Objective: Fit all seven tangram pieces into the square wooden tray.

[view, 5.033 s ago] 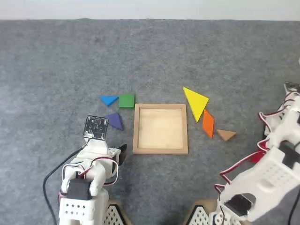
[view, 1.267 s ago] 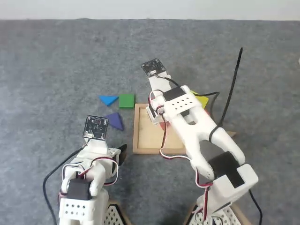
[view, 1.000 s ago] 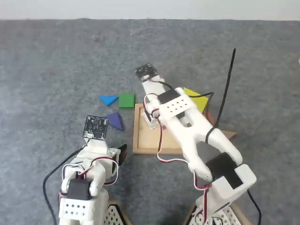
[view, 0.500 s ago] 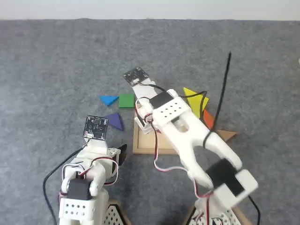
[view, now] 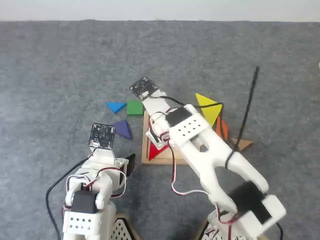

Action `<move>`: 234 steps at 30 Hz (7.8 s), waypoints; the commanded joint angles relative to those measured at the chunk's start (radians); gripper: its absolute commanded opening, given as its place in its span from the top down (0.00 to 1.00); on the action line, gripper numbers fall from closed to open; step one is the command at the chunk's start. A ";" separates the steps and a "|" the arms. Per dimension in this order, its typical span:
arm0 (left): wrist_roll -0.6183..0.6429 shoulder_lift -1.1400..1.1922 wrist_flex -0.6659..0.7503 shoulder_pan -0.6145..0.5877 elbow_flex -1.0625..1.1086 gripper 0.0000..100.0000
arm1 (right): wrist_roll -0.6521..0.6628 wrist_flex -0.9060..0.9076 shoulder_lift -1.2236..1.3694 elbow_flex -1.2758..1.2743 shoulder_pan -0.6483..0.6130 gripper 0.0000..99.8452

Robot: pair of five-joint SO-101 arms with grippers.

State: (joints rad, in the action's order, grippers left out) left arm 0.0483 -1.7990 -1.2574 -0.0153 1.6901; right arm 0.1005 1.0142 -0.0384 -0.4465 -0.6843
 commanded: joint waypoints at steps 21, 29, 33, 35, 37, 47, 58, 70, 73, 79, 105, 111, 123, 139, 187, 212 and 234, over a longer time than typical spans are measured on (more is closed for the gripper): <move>-0.006 -0.020 -0.005 -0.006 -0.007 0.76 | 0.011 0.051 0.073 0.199 0.124 0.89; -0.006 -0.020 -0.005 -0.006 -0.007 0.76 | 0.163 0.070 -0.208 0.114 0.417 0.89; -0.006 -0.020 -0.005 -0.006 -0.007 0.76 | 0.290 0.087 -0.147 0.186 0.498 0.87; -0.006 -0.020 -0.005 -0.006 -0.007 0.76 | 0.328 0.088 -0.082 0.239 0.513 0.82; -0.006 -0.020 -0.005 -0.006 -0.007 0.76 | 0.356 0.088 -0.004 0.287 0.509 0.78; -0.006 -0.020 -0.005 -0.006 -0.007 0.76 | 0.445 0.088 0.377 0.638 0.562 0.76; -0.006 -0.020 -0.005 -0.006 -0.007 0.76 | 0.368 0.286 0.843 1.138 0.564 0.76; -0.006 -0.020 -0.005 -0.006 -0.007 0.76 | 0.477 0.446 0.975 1.246 0.516 0.76; -0.006 -0.020 -0.005 -0.006 -0.007 0.76 | 0.525 0.512 0.983 1.246 0.550 0.76; -0.006 -0.020 -0.005 -0.006 -0.007 0.76 | 0.540 0.581 0.981 1.246 0.668 0.76; -0.006 -0.020 -0.005 -0.006 -0.007 0.76 | 0.390 0.667 0.395 0.964 0.619 0.76; -0.006 -0.020 -0.005 -0.006 -0.007 0.76 | 0.400 0.283 0.177 0.437 0.578 0.76; -0.006 -0.020 -0.005 -0.006 -0.007 0.76 | 0.394 -0.062 0.346 0.269 0.473 0.75; -0.006 -0.020 -0.005 -0.006 -0.007 0.76 | 0.433 0.203 0.564 0.565 0.627 0.82; -0.006 -0.020 -0.005 -0.005 -0.007 0.76 | -0.087 0.104 0.294 0.095 0.746 0.85; -0.006 -0.020 -0.005 -0.006 -0.007 0.76 | 0.258 0.180 0.076 0.218 0.746 0.79; -0.006 -0.020 -0.005 -0.006 -0.007 0.76 | 0.694 0.139 0.483 0.502 0.627 0.69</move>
State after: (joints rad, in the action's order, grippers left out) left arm 0.0483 -1.7990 -1.2574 -0.0153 1.6901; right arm 0.7756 1.1646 0.4404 -0.0153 -0.0706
